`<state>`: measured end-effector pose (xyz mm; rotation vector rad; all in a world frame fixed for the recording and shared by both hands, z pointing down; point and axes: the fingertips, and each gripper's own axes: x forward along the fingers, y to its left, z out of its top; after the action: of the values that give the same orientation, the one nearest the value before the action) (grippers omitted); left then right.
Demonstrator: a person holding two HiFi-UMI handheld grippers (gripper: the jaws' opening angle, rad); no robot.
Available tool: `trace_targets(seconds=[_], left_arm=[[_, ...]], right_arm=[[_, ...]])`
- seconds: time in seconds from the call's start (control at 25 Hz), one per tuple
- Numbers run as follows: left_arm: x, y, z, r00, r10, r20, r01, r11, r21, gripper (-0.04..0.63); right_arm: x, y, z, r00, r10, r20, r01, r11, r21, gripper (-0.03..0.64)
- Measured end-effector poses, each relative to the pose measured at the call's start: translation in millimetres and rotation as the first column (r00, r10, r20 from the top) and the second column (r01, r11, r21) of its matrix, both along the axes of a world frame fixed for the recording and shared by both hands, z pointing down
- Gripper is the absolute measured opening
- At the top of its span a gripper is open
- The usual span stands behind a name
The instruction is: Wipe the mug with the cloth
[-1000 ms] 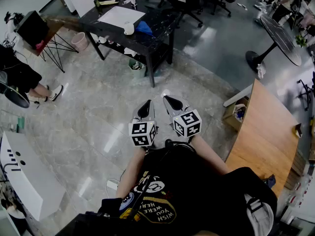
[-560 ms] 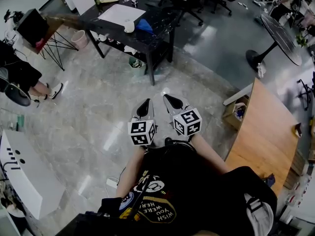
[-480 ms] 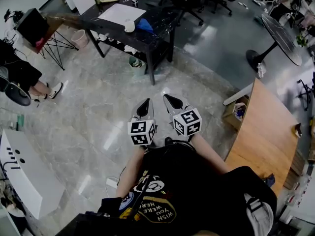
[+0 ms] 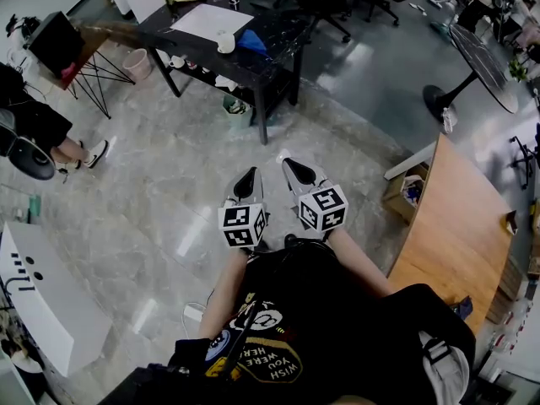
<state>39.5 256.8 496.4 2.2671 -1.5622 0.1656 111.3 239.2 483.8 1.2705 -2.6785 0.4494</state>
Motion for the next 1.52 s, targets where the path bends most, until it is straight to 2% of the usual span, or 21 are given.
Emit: trace_targets(seconds=[0.2, 0.72, 0.92, 1.2, 1.52], left_arm=[[-15, -5, 7, 0.999, 0.03, 0.02, -0.03, 0.999, -0.012, 0.003], [-26, -43, 13, 0.999, 0.044, -0.002, -0.044, 0.999, -0.02, 0.003], [-18, -95, 14, 1.0, 0.024, 0.004, -0.024, 1.0, -0.014, 0.003], [5, -182, 19, 0.999, -0.003, 0.038, 0.003, 1.0, 0.01, 0.003], [-1, -258, 36, 0.998, -0.053, 0.038, 0.054, 0.998, -0.023, 0.003]], right_arm=[[-17, -3, 2, 1.0, 0.007, -0.022, -0.007, 1.0, -0.001, 0.002], [-31, -38, 11, 0.998, 0.013, -0.056, -0.014, 1.0, -0.013, 0.002], [-23, -84, 16, 0.999, -0.011, -0.05, 0.01, 1.0, -0.011, 0.002], [-4, -176, 17, 0.998, -0.054, -0.026, 0.054, 0.999, 0.004, 0.002], [-16, -255, 39, 0.991, -0.127, -0.036, 0.125, 0.991, -0.04, 0.002]])
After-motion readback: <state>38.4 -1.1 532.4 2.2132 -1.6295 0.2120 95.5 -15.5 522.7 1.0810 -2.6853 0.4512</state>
